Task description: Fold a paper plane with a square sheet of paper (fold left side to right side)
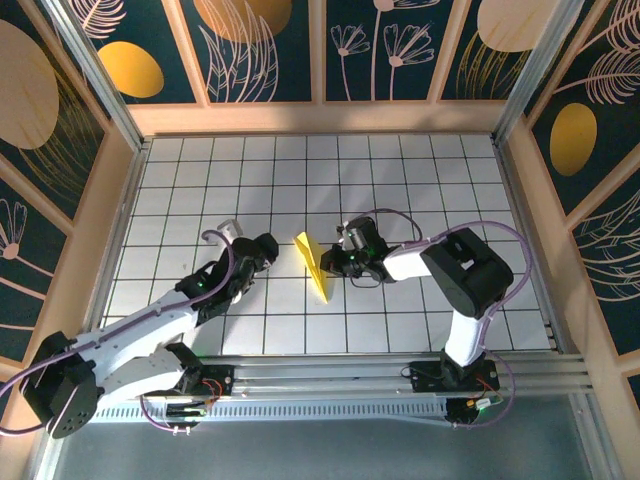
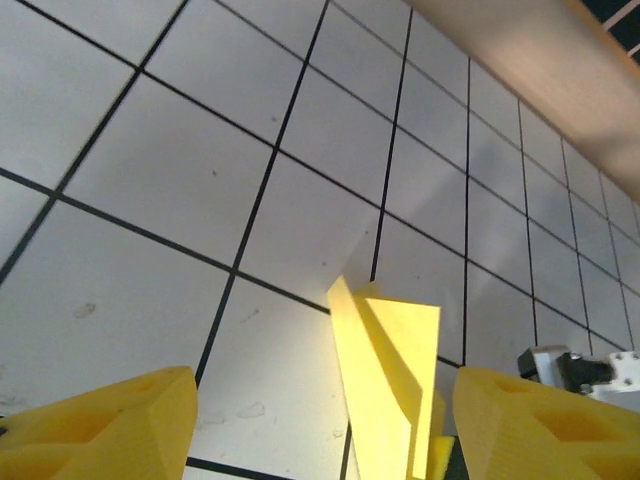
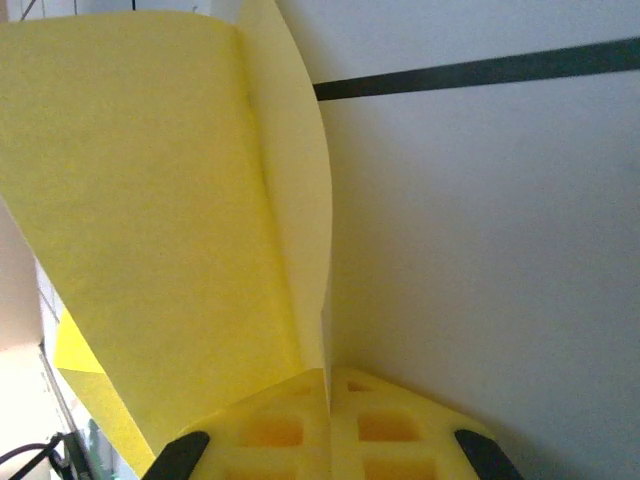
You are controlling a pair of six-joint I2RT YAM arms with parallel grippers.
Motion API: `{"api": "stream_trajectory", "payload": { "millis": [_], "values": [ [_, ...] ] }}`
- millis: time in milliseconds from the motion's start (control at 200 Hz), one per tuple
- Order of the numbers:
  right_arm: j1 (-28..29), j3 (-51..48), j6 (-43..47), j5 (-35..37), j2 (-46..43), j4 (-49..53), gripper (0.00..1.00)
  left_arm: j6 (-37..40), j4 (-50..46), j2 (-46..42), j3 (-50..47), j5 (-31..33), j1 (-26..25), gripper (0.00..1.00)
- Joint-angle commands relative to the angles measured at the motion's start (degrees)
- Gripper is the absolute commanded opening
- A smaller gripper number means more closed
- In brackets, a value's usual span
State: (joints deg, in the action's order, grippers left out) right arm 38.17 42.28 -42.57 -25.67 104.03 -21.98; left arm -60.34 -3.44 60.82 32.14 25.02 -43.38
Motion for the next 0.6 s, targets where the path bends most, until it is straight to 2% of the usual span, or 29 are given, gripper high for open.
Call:
{"api": "stream_trajectory", "payload": {
  "millis": [0,270,415,595],
  "values": [
    [-0.4,-1.6,2.1,2.7,-2.7,3.1,0.07,-0.5,2.5,2.9,0.5,-3.5,0.4,0.68],
    [-0.4,-2.4,3.6,4.6,-5.5,5.8,0.15,-0.6,6.8,11.6,2.7,-10.3,0.4,0.69],
    [-0.4,-1.9,4.8,5.9,-6.1,8.1,0.16,0.6,11.1,16.5,4.4,-17.2,0.4,0.7],
    [-0.4,-1.9,4.9,5.7,-5.7,8.3,0.16,2.1,7.1,24.4,10.4,-22.0,0.4,0.71]
  ]
}}
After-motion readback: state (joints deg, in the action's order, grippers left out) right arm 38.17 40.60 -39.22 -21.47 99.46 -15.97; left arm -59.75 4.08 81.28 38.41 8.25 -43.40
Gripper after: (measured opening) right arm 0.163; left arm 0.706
